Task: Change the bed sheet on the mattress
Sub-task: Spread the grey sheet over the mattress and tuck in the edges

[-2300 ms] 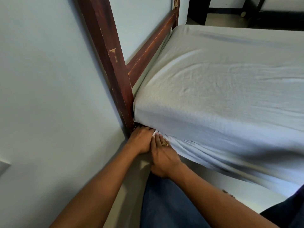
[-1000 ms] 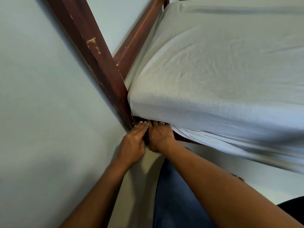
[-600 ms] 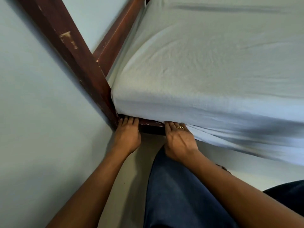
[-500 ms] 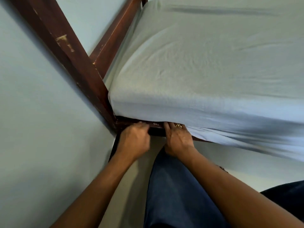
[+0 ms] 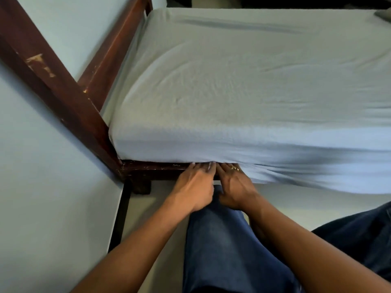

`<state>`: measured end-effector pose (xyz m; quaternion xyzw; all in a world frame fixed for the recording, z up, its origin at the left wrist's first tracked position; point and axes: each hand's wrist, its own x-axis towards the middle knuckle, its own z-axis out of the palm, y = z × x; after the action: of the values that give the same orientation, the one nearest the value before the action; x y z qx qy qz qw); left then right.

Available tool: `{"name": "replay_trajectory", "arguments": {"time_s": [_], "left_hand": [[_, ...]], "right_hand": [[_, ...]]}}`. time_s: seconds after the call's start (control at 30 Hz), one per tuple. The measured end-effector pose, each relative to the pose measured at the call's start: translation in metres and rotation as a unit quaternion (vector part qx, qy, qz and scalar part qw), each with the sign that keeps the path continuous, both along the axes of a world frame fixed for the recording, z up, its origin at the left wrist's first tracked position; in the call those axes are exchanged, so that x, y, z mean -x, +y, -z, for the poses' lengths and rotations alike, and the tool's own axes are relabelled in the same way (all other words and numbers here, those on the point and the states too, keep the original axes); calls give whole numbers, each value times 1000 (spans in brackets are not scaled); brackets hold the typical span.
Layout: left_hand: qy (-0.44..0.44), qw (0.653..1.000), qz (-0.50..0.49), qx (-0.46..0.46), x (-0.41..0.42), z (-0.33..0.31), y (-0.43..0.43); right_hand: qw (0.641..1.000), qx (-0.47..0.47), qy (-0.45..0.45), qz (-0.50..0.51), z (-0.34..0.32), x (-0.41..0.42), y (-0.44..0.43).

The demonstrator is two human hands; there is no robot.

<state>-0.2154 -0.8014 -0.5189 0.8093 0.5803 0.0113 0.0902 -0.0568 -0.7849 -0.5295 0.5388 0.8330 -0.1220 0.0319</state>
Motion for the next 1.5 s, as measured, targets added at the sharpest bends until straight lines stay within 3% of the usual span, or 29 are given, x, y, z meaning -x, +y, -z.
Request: {"name": "replay_trajectory", "arguments": {"time_s": [0.2,0.33,0.53,0.63,0.83,0.97,1.17,1.37,1.5], "left_hand": [[22,999,-4,30,-8,14,3],[21,999,-13,38,-16,12,13],[9,999,-24,47,-19,18,15],[19,999,-24,43,-19,18,13],[-23,999,25,-6,-23,5,-17],[-14,998,59,30,-57,13,-6],[-36,998,23,39,-76,17,15],[-4,1000,-20,-22,-45,17,-4],[39,997,-59,12,-31,23,-9]], "right_hand": [[998,49,-45,12,-4,13,24],[996,26,-82,8,-7,18,16],[997,7,67,35,-22,-16,-38],[996,2,21,85,-10,-53,-34],[998,8,-47,47,-2,-71,17],[997,-3,-69,36,-5,-69,14],[1000,8,12,-9,-9,-64,-28],[999,-1,-32,-13,0,-55,7],[1000,-5,-25,-5,-4,-51,-6]]}}
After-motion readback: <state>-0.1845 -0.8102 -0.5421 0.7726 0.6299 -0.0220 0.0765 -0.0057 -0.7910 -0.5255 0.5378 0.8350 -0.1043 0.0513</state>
